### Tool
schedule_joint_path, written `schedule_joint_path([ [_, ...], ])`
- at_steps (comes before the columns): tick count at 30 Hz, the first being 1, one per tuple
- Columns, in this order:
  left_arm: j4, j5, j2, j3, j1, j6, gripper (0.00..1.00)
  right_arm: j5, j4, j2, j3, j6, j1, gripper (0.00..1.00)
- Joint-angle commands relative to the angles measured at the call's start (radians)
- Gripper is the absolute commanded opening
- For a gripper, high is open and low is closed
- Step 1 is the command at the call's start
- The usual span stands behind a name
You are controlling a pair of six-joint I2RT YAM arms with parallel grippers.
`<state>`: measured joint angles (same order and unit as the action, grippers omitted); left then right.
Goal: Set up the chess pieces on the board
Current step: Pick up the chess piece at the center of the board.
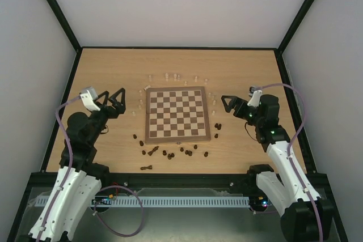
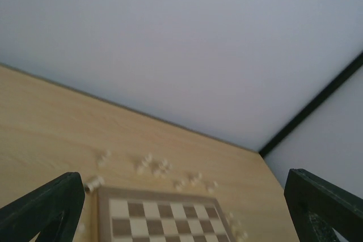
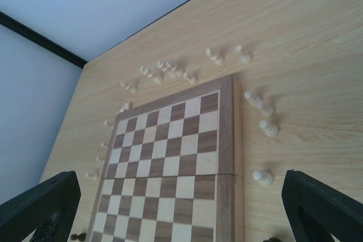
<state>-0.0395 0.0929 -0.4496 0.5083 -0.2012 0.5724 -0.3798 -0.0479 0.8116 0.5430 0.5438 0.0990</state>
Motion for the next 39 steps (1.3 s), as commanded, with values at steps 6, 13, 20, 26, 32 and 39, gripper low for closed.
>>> schedule_joint_path([
  [6, -0.052, 0.241, -0.029, -0.085, -0.006, 0.16, 0.99, -0.064, 0.062, -0.009, -0.031, 0.037, 0.006, 0.99],
  [13, -0.001, 0.206, -0.113, -0.069, -0.006, 0.166, 0.99, -0.084, 0.007, 0.106, -0.004, 0.051, 0.007, 0.99],
  [20, 0.053, 0.226, -0.322, 0.007, -0.011, 0.13, 0.99, 0.024, 0.154, 0.318, 0.205, -0.018, 0.032, 0.99],
  [26, 0.095, 0.189, -0.393, 0.034, -0.067, 0.076, 1.0, 0.31, 0.302, 0.417, 0.315, -0.081, 0.182, 1.0],
  [32, 0.214, 0.083, -0.419, 0.045, -0.183, 0.052, 0.99, 0.452, 0.363, 0.409, 0.283, -0.086, 0.267, 0.76],
  [39, 0.233, 0.014, -0.345, -0.032, -0.259, 0.136, 0.99, 0.552, 0.338, 0.308, 0.147, -0.022, 0.302, 0.81],
])
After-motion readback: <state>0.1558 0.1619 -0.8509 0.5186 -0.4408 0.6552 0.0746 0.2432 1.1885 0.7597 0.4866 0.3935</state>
